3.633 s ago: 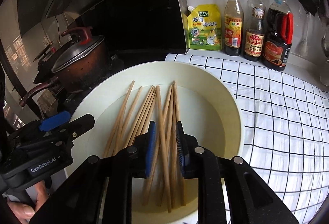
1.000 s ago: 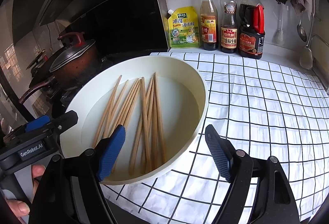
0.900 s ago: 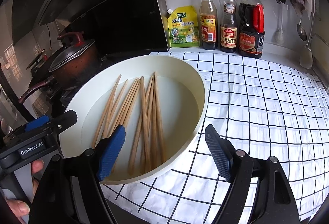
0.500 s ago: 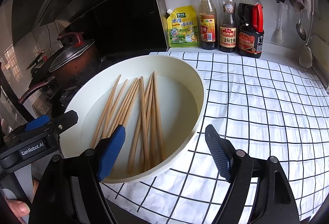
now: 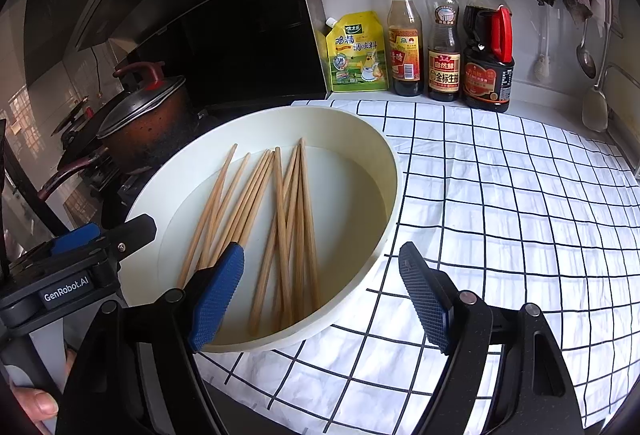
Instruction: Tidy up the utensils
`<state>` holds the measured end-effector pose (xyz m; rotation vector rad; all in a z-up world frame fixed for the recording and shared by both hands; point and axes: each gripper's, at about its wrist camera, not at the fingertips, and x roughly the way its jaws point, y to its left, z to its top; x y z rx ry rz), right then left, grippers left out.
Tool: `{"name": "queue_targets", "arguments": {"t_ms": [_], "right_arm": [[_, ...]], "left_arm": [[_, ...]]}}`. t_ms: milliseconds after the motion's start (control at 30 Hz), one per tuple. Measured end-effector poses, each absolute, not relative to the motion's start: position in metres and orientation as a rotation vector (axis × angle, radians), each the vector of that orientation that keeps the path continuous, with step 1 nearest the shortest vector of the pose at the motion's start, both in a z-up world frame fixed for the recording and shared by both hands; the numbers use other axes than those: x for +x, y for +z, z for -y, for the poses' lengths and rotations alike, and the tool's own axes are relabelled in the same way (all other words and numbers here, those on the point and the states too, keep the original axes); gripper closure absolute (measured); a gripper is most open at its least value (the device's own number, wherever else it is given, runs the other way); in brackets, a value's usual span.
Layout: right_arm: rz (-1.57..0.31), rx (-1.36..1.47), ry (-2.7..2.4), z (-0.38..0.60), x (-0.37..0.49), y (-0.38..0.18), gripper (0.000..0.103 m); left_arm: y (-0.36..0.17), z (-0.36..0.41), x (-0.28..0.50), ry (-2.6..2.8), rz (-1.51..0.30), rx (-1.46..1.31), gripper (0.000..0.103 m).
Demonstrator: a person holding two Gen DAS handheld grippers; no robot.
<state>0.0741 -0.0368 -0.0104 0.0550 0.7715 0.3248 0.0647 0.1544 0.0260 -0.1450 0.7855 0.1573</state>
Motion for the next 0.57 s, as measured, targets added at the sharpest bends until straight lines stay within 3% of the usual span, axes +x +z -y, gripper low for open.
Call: {"name": "queue_targets", "arguments": {"t_ms": [567], "right_arm": [[-0.767, 0.06, 0.327, 0.0403, 0.0686, -0.0086, 0.027]], "left_arm": [[0.0264, -0.1444, 0.0609, 0.161, -0.78, -0.108, 0.006]]}}
